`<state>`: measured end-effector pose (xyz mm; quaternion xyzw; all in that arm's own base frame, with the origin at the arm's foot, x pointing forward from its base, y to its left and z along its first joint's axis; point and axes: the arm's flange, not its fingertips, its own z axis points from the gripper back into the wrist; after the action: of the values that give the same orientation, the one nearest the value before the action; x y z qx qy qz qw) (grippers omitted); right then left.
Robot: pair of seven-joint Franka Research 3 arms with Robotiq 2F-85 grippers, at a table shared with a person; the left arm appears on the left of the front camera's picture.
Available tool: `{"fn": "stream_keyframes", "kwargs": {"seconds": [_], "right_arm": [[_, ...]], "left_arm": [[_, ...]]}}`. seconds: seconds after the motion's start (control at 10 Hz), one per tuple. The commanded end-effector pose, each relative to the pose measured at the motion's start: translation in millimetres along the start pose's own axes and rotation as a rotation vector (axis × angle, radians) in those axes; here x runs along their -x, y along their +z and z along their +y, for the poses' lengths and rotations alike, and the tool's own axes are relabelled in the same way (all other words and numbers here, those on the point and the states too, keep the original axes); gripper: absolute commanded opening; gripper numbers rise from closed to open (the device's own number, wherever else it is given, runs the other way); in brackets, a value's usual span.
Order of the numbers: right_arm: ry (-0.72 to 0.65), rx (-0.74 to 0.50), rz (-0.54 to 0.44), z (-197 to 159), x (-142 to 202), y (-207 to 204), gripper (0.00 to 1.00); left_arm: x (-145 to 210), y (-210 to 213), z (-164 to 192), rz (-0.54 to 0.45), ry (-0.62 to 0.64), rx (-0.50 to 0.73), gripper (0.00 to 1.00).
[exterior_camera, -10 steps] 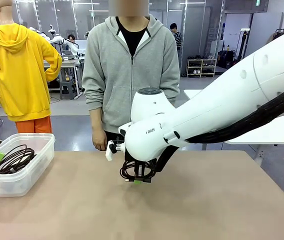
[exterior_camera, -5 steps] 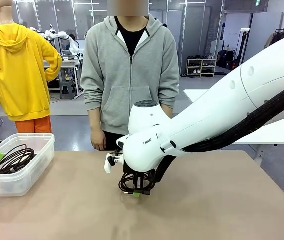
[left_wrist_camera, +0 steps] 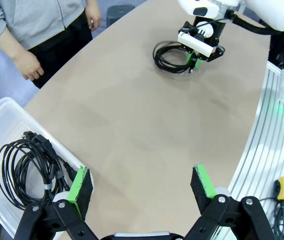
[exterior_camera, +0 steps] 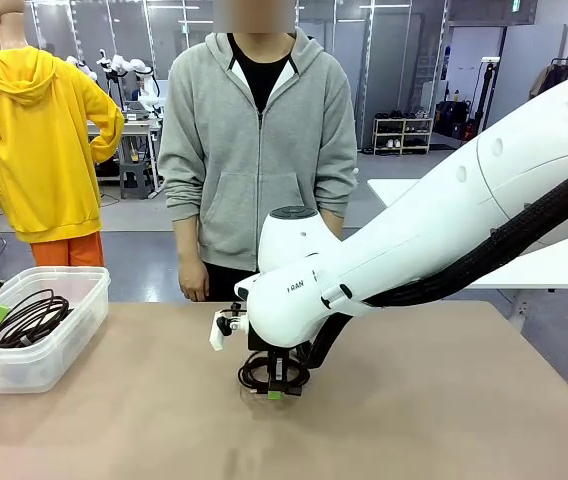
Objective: Organize and store the cables.
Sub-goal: Place the USB Extension Cable into the Organizing box.
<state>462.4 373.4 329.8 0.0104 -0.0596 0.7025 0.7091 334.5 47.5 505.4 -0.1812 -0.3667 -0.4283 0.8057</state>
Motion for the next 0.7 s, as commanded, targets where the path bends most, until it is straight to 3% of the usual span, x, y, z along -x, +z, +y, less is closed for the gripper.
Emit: {"fn": "stream_keyframes", "kwargs": {"seconds": [0.0,0.1,0.2,0.5,0.6], "right_arm": [[-0.006,0.009,-0.029,3.7,4.5,6.5,0.75],[-0.007,0.008,-0.031,4.3,5.2,6.6,0.92],[-0.005,0.010,-0.033,5.8,7.2,9.3,1.00],[-0.005,0.048,-0.127,7.9,30.0,39.5,0.99],[-0.031,0.074,-0.178,8.6,47.2,55.6,1.00]], "left_arm": [[-3.2,1.1,1.6,0.017,0.007,-0.013,1.00],[-3.2,1.1,1.6,0.017,0.007,-0.013,1.00],[-3.2,1.1,1.6,0.017,0.007,-0.013,1.00],[0.0,0.0,0.0,0.000,0.000,0.000,1.00],[-15.7,2.7,-11.4,0.014,-0.016,0.008,1.00]]}}
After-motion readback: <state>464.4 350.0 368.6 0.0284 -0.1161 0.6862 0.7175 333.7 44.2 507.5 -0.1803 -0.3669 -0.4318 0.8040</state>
